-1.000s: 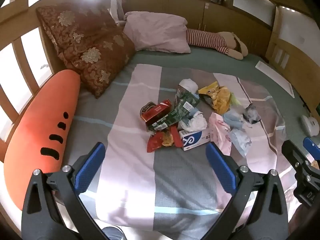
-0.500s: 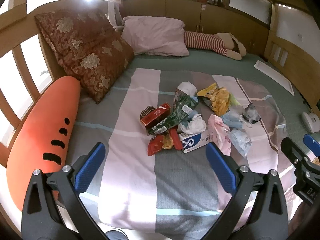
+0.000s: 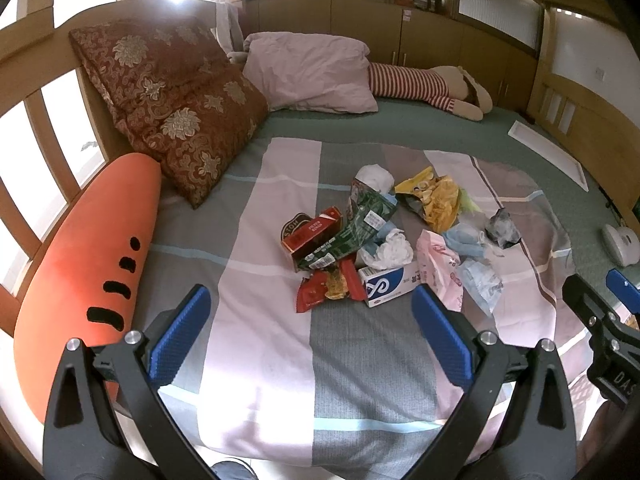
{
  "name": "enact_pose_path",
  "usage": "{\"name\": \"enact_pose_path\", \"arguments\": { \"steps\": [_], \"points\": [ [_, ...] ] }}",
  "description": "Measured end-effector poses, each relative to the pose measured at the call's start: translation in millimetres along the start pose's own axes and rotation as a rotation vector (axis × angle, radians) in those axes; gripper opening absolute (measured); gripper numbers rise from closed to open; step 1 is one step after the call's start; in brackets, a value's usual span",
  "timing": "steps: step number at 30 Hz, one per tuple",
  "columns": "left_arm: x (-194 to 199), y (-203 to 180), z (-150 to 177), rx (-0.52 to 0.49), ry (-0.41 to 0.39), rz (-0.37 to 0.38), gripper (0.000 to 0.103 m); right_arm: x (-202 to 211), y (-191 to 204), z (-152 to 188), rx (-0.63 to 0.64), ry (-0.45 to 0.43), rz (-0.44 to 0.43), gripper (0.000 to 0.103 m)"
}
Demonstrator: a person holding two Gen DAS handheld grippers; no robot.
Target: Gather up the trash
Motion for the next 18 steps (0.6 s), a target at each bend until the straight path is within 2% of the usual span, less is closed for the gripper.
{"name": "enact_pose_path", "arguments": {
  "steps": [18],
  "points": [
    [-1.3,0.9,-2.1,-0.014,0.015,0.006,0.1,0.5,-1.8,-0.7,-0.004,-0.003,-0.002,0.101]
  ]
}}
Point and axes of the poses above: each gripper's, at about its wrist camera, not at the fingertips, and x roughly against the way its jaws point, y to its left, z to its underside, the point moved 9 cm from there along -x, roughly the way its jaws point, and after that the axes turned 8 degrees about -z, right-handed, at the moved point
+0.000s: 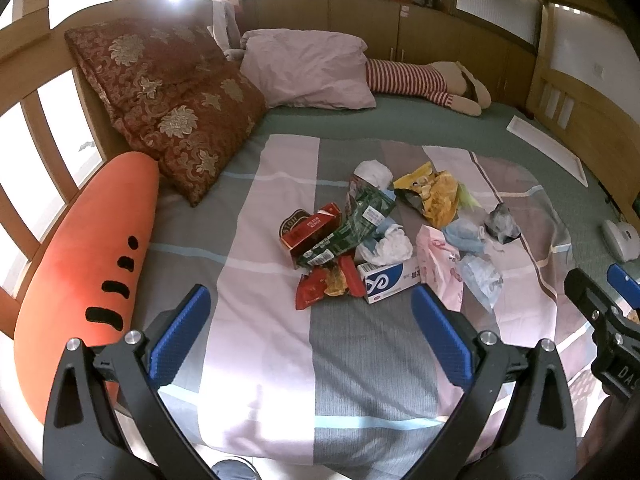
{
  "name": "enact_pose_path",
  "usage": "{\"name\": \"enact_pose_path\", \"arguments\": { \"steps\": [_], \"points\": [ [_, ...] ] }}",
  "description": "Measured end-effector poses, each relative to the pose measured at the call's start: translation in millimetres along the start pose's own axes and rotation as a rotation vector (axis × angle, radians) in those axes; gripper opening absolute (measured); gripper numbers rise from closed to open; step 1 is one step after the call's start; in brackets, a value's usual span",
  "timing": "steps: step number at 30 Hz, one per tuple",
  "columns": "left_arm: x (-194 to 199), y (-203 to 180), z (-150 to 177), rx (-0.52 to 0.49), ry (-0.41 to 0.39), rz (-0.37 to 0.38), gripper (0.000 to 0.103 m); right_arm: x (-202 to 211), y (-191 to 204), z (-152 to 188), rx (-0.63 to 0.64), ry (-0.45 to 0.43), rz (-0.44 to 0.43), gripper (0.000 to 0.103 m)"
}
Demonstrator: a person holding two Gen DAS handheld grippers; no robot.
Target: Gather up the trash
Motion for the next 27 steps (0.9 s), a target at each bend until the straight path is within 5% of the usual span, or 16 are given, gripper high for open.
{"name": "enact_pose_path", "arguments": {
  "steps": [15,20,27],
  "points": [
    [-4.6,-9.5,4.7,-0.047,0.02,-0.002,0.1,0.4,-0.4,-0.6,-0.001,-0.003,-0.001,0.101],
    [7.0,-22.0,3.2,-0.13,-0.04,-0.008,0.1,2.6,-0.2,-3.8,-0.003,-0.033,-0.002,0.101],
    [-1.6,-24.7,6.5,-0.106,0.012,0.076,0.1,2.2,7.5,-9.9,0.025,-0.076,-0.037,0.101]
  ]
}}
Point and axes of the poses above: each gripper's, at about its wrist camera, not at the fingertips, and x roughly against the way its jaws point, y to its left, z to its underside, the point moved 9 cm from there along -x, roughly the way its jaws point, and after that the axes turned 8 degrees about -z, right-handed, at the moved point
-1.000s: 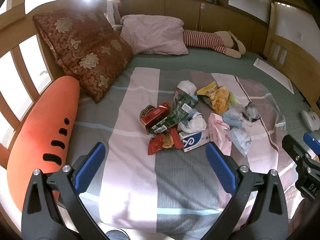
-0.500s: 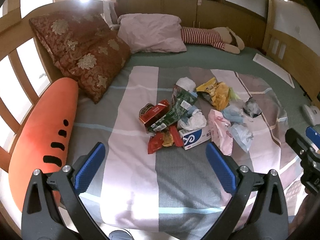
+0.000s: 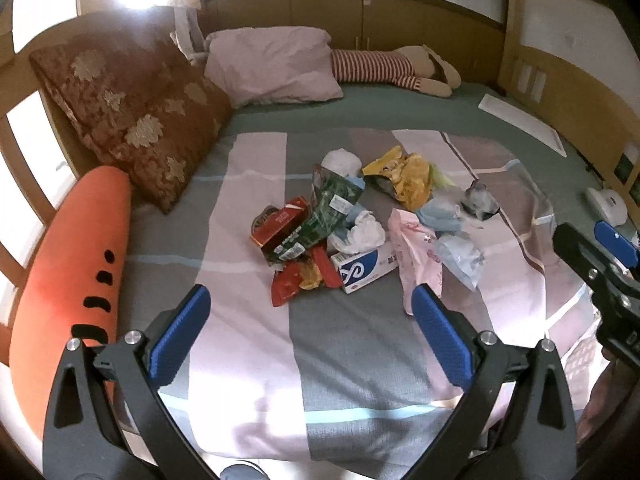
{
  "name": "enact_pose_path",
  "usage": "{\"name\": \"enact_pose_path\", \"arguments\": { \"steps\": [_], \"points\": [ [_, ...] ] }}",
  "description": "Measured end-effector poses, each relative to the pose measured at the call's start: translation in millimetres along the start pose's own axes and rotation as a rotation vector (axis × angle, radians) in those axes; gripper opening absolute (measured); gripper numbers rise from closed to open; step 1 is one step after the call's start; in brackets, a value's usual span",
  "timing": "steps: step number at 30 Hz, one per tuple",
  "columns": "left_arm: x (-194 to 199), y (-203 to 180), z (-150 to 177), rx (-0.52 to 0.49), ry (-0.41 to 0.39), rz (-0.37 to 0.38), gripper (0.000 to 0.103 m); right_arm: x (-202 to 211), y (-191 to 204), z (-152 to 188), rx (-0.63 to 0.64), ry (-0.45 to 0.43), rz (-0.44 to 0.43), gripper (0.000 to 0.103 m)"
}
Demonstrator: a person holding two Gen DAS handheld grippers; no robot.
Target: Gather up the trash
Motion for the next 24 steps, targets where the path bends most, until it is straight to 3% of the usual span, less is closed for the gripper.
{"name": "enact_pose_path", "arguments": {
  "steps": [4,8,13,19,21,23,24],
  "points": [
    [-18.1,1.3,3.2,0.008,0.043,0.004,0.1,3.4,-1.5,0.2,0.003,-0.011,-0.01,0.101],
    [-40.7,2.8,4.8,0.002,0.087,-0.003,0.1,-2.6,-2.5,5.2,-0.049,0.021,-0.076,0.1],
    [-77.1,10.7,-10.3,-0.045,0.015,-0.082,0.1,-7.4,-5.9,11.1,-0.095,0.049,-0.105,0.101],
    [-129.8,-2.3,-17.7,-0.124,0.032,-0.062,0.099,-12.6,-2.5,16.7,-0.094,0.072,-0.124,0.1],
    [-142.4,-7.8,-23.3,-0.161,0.022,-0.08,0.092,-16.3,2.9,19.6,-0.069,0.089,-0.13,0.1],
    [-161.7,-10.3,-23.2,-0.175,0.056,-0.074,0.077,-19.7,7.8,22.1,-0.055,0.102,-0.152,0.1],
    [-169.0,-9.1,-20.8,-0.165,0.08,-0.067,0.062,-22.4,12.7,23.8,-0.044,0.11,-0.164,0.1]
  ]
}}
Point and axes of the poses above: each gripper's, at about its wrist camera, not at the fingertips, and x roughly against the way its jaws point, y to its left, z to its underside, the point moved 9 cm from there along -x, roughly the way its jaws point, and after that the axes turned 8 degrees about -z, right-handed, at the moved point
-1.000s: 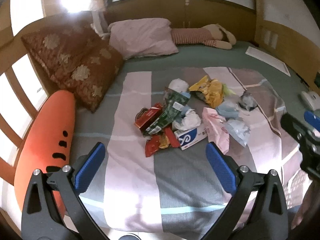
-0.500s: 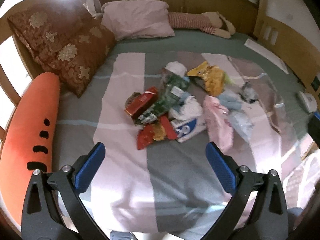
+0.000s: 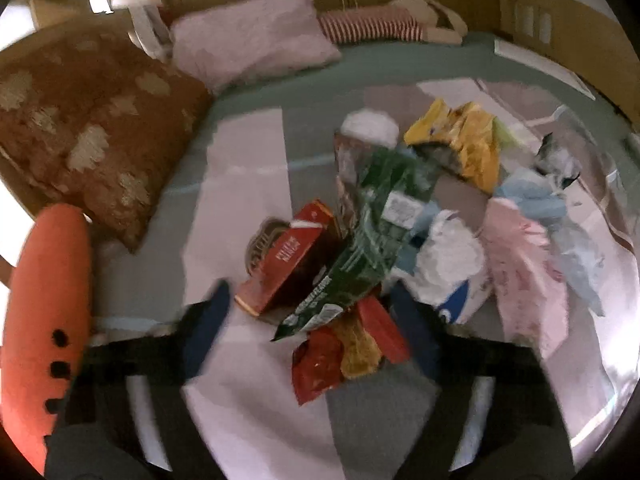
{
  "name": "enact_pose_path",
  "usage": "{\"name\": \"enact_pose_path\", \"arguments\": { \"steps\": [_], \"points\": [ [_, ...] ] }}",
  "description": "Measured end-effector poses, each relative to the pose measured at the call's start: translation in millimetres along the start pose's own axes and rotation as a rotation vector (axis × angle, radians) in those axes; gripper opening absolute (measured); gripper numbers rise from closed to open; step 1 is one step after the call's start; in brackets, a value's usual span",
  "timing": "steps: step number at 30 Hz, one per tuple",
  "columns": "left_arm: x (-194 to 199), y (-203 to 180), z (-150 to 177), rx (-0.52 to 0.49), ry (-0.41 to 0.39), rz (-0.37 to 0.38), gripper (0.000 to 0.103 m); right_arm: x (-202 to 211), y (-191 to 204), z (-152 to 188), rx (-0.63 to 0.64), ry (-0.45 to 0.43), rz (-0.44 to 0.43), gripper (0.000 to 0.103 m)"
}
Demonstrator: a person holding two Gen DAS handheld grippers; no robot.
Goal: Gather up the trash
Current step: 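Grasp the green chip bag with the left tool while the right tool grasps a white tissue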
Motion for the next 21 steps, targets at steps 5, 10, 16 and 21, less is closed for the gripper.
{"name": "enact_pose_path", "arguments": {
  "steps": [5,10,16,21],
  "points": [
    [-13.0,16.1,1.1,0.058,0.012,0.016,0.025,-26.8,24.0,7.9,0.106,0.079,-0.028,0.097],
    [48.0,60.2,-25.9,0.244,-0.118,0.086,0.018,-67.4,48.6,13.7,0.239,0.169,-0.071,0.081],
    [160.7,116.6,-33.4,0.419,-0.356,0.132,0.018,-131.2,57.8,21.0,0.256,0.271,-0.15,0.064],
    [185.0,133.3,-13.3,0.481,-0.402,0.095,0.018,-169.8,55.5,17.5,0.229,0.283,-0.153,0.064]
  ]
}}
Point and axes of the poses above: each gripper's, at about its wrist camera, not at the fingertips, and x roughly against the way its jaws point, y to its left, z to its underside, the point moved 9 cm from there along -x, roughly the way its jaws point, and after that the axes turned 8 degrees about -z, right-handed, at the moved point
